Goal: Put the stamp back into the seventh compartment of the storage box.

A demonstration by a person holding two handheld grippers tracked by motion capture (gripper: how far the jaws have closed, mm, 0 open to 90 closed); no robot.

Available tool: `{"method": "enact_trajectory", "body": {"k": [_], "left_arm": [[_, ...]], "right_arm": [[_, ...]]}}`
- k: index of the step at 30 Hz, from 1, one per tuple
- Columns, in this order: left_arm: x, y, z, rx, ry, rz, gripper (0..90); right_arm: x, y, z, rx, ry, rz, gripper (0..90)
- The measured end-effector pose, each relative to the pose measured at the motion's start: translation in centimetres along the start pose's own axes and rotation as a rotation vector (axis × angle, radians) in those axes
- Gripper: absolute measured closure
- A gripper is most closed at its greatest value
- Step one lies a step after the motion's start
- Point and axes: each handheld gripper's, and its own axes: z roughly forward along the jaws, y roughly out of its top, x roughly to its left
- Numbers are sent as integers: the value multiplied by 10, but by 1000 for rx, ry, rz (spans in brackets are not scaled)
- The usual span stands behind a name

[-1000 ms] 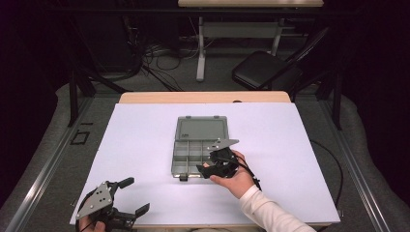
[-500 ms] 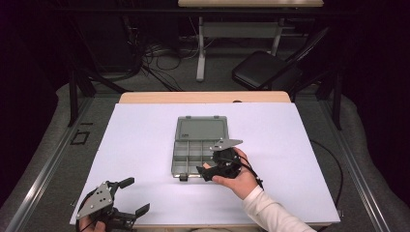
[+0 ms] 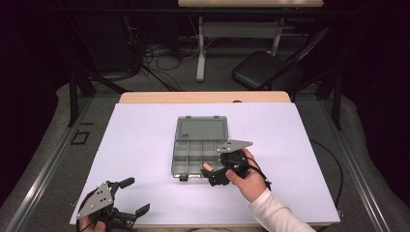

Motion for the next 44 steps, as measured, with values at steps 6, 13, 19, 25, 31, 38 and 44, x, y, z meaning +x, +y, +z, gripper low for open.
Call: {"method": "enact_trajectory", "body": {"k": [6, 13, 19, 25, 31, 38, 44], "left_arm": [[0, 0, 0, 0, 0, 0, 33], [1, 0, 0, 3, -5, 0, 33], [1, 0, 0, 2, -4, 1, 34], [1, 0, 0, -1, 5, -5, 33], [2, 0, 0, 2, 6, -6, 33], [2, 0, 0, 3, 7, -3, 33], [2, 0, -1, 1, 10, -6, 33]], "right_arm": [[-2, -4, -18, -32, -16, 1, 0], [-3, -21, -41, -76, -60, -15, 0], [-3, -34, -52, -118, -77, 8, 0], [-3, -51, -62, -136, -93, 25, 0], [-6, -66, -64, -143, -117, 51, 0], [-12, -77, -64, -170, -136, 81, 0], [-15, -81, -64, -158, -141, 88, 0]]}}
